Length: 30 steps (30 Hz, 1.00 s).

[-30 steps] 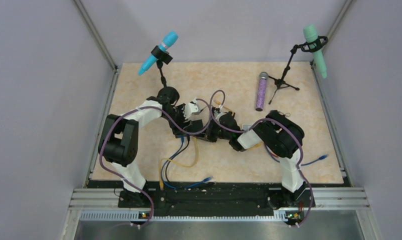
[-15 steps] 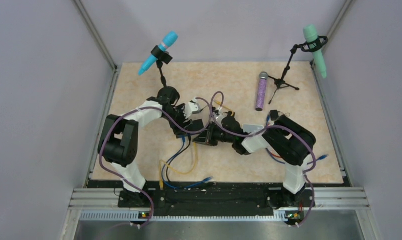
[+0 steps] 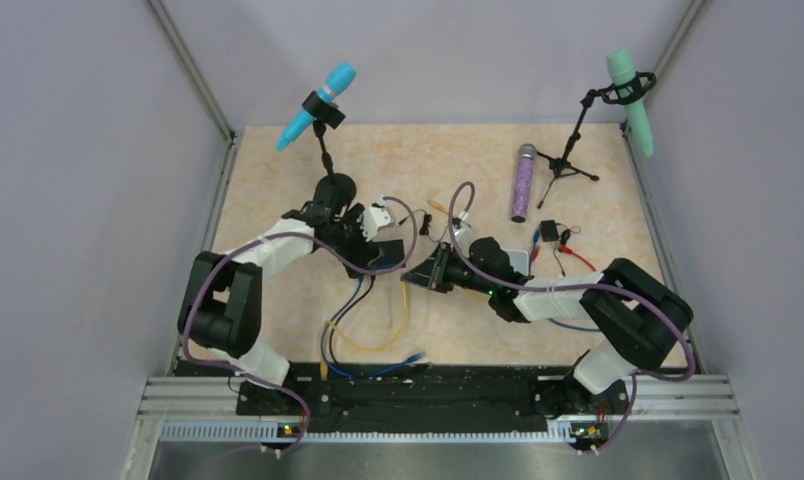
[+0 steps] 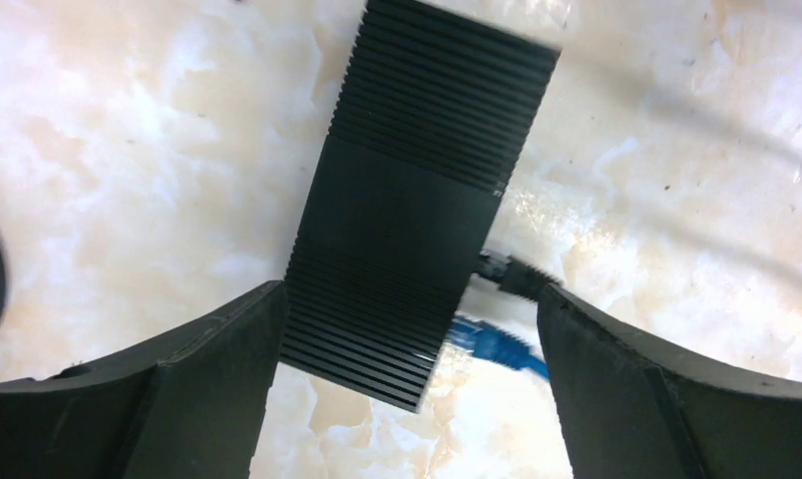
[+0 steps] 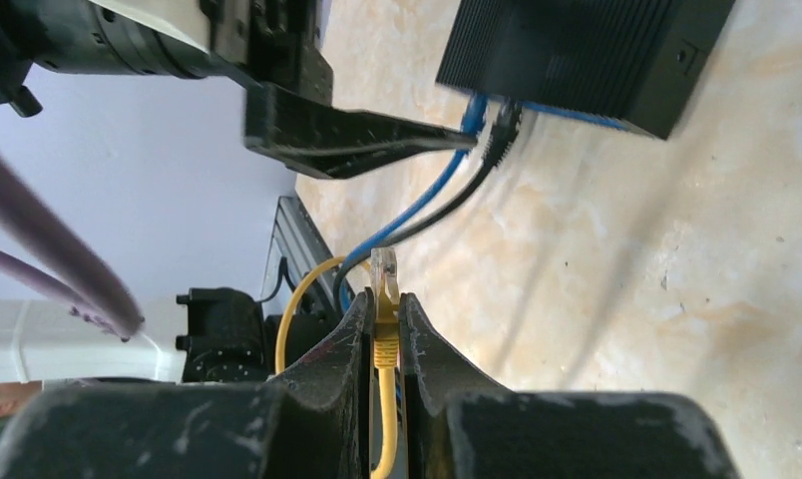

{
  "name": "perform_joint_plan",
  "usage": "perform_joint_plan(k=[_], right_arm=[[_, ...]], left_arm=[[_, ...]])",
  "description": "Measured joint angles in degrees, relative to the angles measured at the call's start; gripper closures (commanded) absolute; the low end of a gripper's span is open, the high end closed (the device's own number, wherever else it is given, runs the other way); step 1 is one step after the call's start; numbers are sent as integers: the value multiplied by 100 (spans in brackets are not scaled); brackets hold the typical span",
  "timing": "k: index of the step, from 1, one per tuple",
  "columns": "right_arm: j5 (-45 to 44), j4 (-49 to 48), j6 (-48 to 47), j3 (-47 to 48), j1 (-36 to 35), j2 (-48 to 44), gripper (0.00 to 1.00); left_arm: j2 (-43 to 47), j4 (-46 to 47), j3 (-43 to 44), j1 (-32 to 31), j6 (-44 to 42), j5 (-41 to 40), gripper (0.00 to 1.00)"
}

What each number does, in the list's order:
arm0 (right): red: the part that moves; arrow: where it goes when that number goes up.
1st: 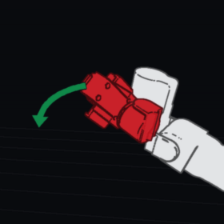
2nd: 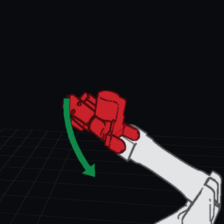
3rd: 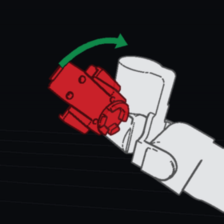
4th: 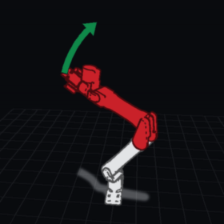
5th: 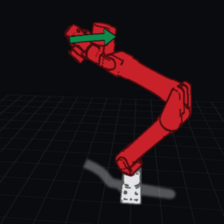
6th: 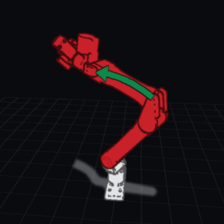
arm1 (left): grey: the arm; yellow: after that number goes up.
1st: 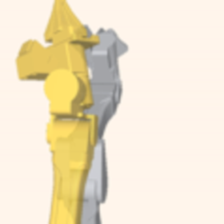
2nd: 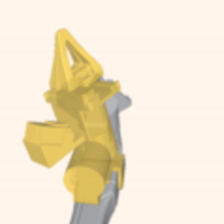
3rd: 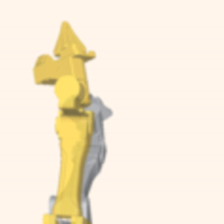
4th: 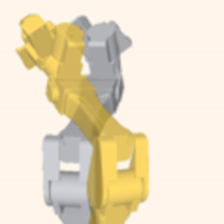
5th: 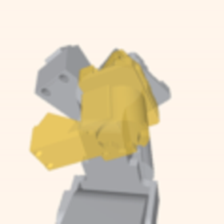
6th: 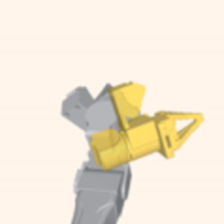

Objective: Pull the plug from the switch port
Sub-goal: Pull the connector from the switch port, then place the connector at the center of the board.

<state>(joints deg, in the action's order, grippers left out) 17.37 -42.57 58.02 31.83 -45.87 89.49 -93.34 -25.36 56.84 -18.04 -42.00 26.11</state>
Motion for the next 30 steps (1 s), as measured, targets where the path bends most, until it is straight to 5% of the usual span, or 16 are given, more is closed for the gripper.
perform_joint_plan(k=[13, 19, 24, 30], right_arm=[[332, -205, 175, -31, 0, -317, 100], [555, -199, 223, 973, 0, 120, 100], [826, -179, 295, 2013, -4, 555, 100], [1342, -269, 503, 3298, -11, 1095, 100]], left_arm=[[2623, 2291, -1349, 33, 1609, -844, 1], [3860, 2824, -1799, 37, 2903, -2726, 1], [4551, 2411, -1803, 70, 4356, -4527, 1], [5296, 879, -1718, 76, 6533, -6028, 1]])
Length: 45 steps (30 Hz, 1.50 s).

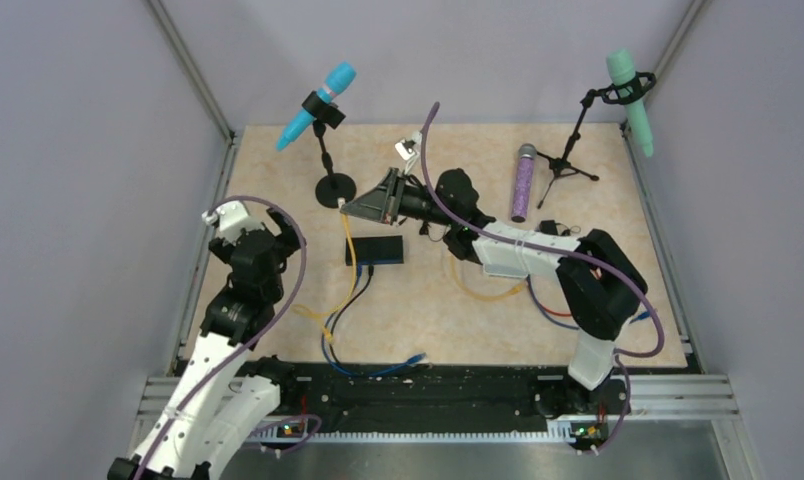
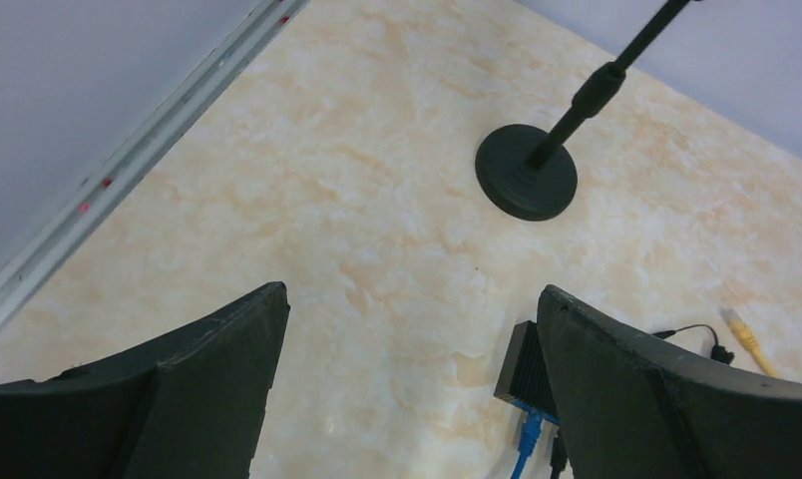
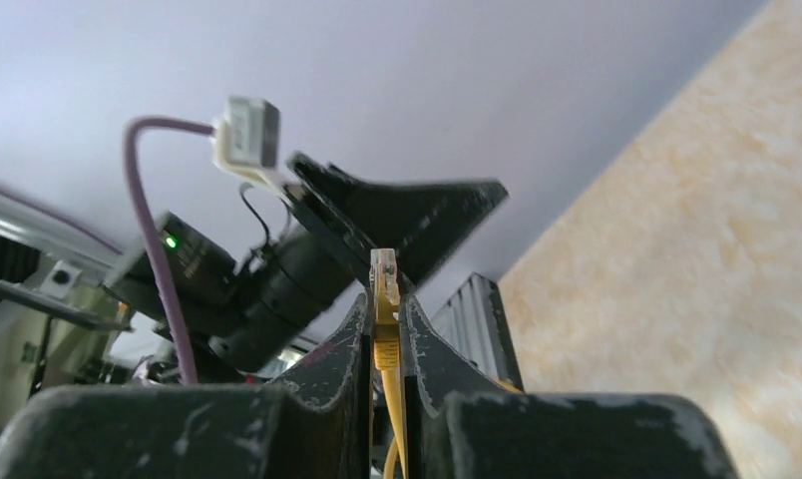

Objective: Pull the plug from the switch port
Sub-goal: Place the connector at the center of the board.

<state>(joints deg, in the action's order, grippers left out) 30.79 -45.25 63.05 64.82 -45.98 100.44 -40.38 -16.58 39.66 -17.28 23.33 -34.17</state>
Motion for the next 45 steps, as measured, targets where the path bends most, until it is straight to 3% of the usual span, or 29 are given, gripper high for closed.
perform_joint_plan(k=[5, 12, 19, 25, 32, 39, 45], right_arm=[[236, -79, 59, 568, -2, 299, 100], [-131, 850, -706, 208, 11, -503, 100], [-181, 1414, -1377, -247, 120, -1707, 100], [-1314, 2918, -2590, -695, 208, -3464, 100], [-2669, 4841, -3792, -933, 796, -5405, 100], [-3657, 6408, -4653, -1067, 844, -5766, 100], [-3088, 7200, -5027, -1106, 861, -5499, 100]], left_arm=[[822, -723, -42, 0, 804, -254, 1], [1574, -1073, -304, 0, 1178, -179, 1], [1198, -1211, -348, 0, 1196, 114, 1], [931, -1307, -348, 0, 1211, 402, 1], [796, -1298, -345, 0, 1121, 763, 1], [385, -1248, -306, 0, 883, 1029, 1], [120, -1211, -302, 0, 780, 1189, 1]])
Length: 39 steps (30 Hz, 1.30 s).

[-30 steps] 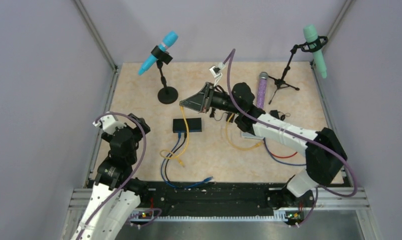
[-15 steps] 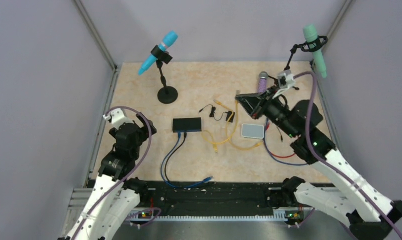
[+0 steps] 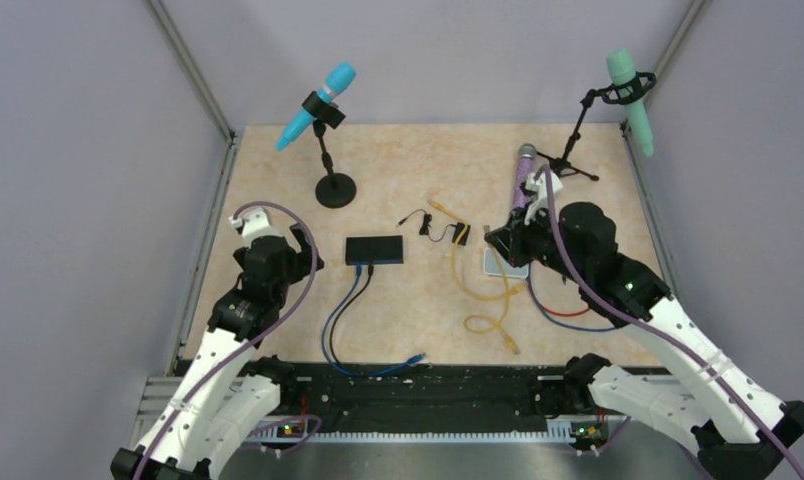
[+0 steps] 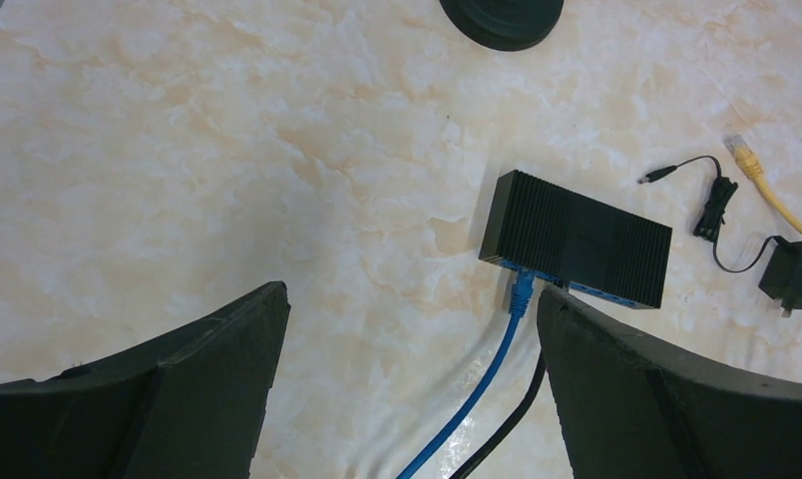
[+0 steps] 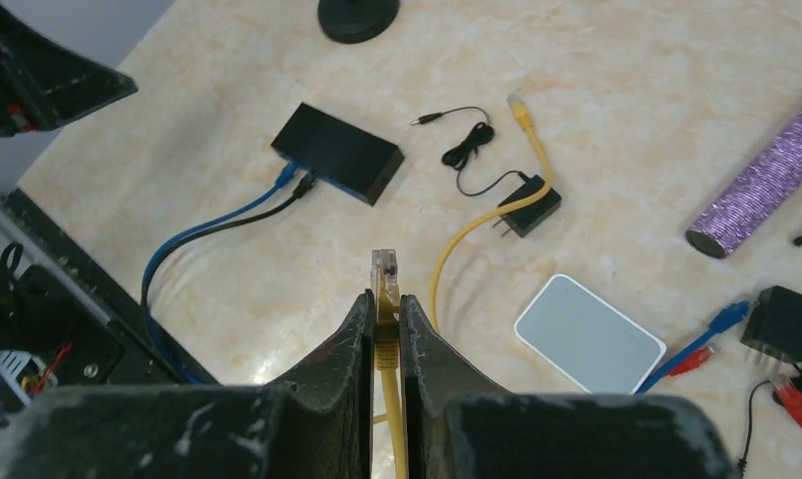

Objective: Pull the plug from the switch port
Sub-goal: Place the connector at the center of the board.

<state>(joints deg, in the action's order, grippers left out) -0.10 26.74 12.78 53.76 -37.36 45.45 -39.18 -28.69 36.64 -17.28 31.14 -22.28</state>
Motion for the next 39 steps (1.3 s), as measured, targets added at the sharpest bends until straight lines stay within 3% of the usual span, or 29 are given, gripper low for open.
perform_joint_plan(k=[5, 16, 21, 23, 26, 30, 35, 39], right_arm=[[485, 33, -243, 745, 2, 1073, 100], [874, -461, -831, 1738, 107, 4710, 100], [944, -457, -918, 3067, 476, 5993, 99], [997, -503, -907, 3451, 616, 6314, 88], [1130, -625, -798, 3735, 789, 6706, 56], [1290, -669, -597, 3786, 916, 7132, 34], [1445, -671, -407, 3473, 911, 6990, 27], [1390, -715, -260, 2653, 911, 6011, 26]], left_arm=[[-7, 4, 0, 0, 0, 90, 1], [245, -15, 0, 0, 2, 210, 1], [313, -55, 0, 0, 11, 326, 1], [319, -70, 0, 0, 20, 350, 1], [321, -114, -2, 0, 20, 428, 1], [341, -129, -33, 0, 20, 542, 1], [341, -138, -46, 0, 13, 621, 1], [284, -140, -46, 0, 0, 643, 1]])
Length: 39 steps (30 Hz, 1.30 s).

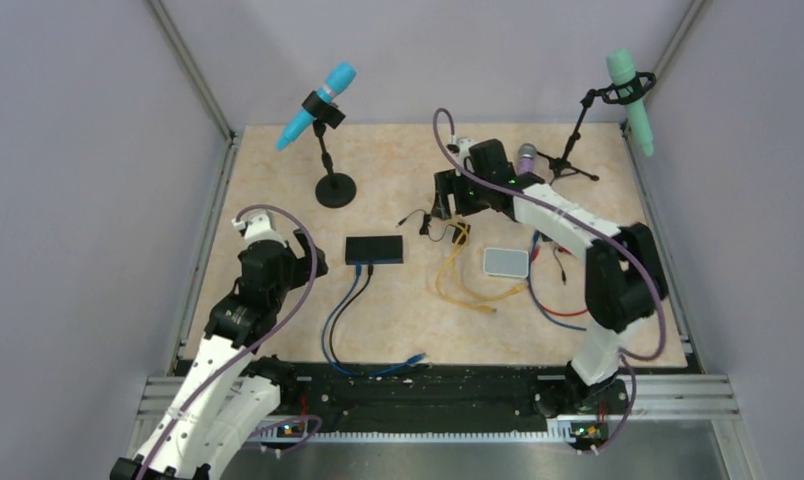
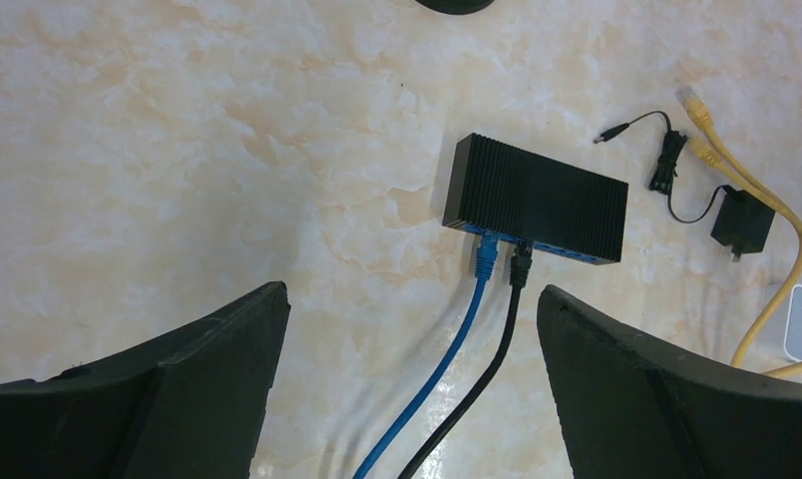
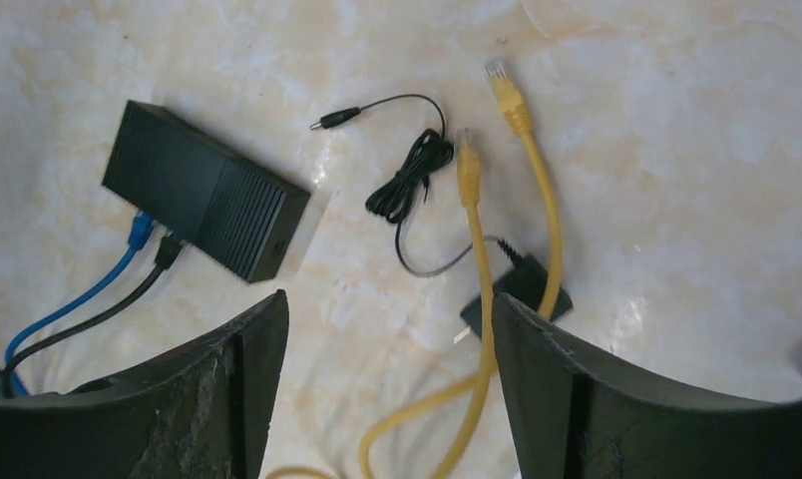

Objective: Pull the plug from the switch port
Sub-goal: Place the connector at the center of the board.

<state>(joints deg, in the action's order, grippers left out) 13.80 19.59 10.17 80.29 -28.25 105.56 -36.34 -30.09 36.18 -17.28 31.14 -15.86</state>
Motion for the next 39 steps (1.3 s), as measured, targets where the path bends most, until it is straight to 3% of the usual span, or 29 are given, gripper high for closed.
perform_joint_plan(k=[6, 11, 16, 19, 28, 35, 39], right_arm=[[-229, -538, 525, -1561, 0, -2505, 25], [-59, -1075, 1016, -2522, 0, -3375, 26], [313, -1287, 1460, -3751, -28, -3392, 27], [367, -1257, 1561, -4013, -142, -3383, 28], [37, -1355, 1486, -3906, -953, -2874, 29], [-400, -1268, 1447, -3405, -1025, -2031, 33], [-492, -1222, 1408, -3101, -1082, -1606, 52]], left_arm=[[-138, 9, 2, 0, -70, 140, 1], [-254, 11, 2, 0, -116, 254, 1], [-345, 9, 2, 0, -105, 310, 1], [-376, 11, 17, 0, -85, 361, 1], [-470, 9, 186, 0, -37, 485, 1], [-470, -2, 186, 0, 15, 492, 1], [-470, -9, 186, 0, 26, 494, 1]])
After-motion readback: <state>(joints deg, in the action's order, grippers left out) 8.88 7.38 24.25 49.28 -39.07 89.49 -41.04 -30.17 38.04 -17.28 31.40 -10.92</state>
